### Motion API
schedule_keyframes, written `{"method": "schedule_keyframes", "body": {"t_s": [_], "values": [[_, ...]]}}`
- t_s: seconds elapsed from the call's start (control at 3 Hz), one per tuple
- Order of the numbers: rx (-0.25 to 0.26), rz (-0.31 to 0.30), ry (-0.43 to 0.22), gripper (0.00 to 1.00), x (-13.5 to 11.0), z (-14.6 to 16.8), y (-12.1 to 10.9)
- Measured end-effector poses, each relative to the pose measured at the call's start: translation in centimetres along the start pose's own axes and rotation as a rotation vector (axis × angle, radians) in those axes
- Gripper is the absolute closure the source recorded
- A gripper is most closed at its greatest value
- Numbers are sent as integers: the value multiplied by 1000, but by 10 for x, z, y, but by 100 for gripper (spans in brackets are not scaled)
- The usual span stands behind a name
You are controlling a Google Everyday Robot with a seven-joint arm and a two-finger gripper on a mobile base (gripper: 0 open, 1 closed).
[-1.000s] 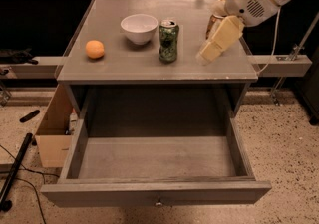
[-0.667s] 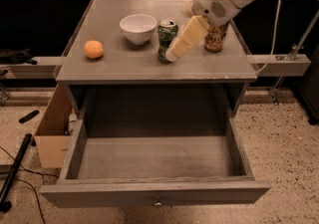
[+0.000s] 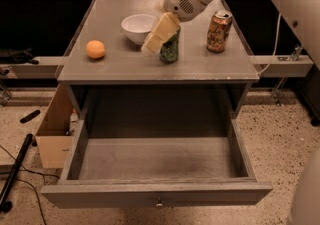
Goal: Place green can into top drawer
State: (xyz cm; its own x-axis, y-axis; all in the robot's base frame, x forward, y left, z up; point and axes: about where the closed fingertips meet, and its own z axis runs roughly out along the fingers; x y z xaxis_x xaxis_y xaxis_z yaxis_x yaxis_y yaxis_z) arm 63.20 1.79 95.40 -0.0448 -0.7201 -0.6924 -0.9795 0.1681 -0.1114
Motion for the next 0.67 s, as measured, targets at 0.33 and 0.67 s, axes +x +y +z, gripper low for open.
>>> {"method": "schedule_keyframes", "body": {"t_s": [0.33, 0.67], "values": [[40, -42, 22, 0, 12, -3, -36], [77, -63, 34, 0, 22, -15, -58]]}}
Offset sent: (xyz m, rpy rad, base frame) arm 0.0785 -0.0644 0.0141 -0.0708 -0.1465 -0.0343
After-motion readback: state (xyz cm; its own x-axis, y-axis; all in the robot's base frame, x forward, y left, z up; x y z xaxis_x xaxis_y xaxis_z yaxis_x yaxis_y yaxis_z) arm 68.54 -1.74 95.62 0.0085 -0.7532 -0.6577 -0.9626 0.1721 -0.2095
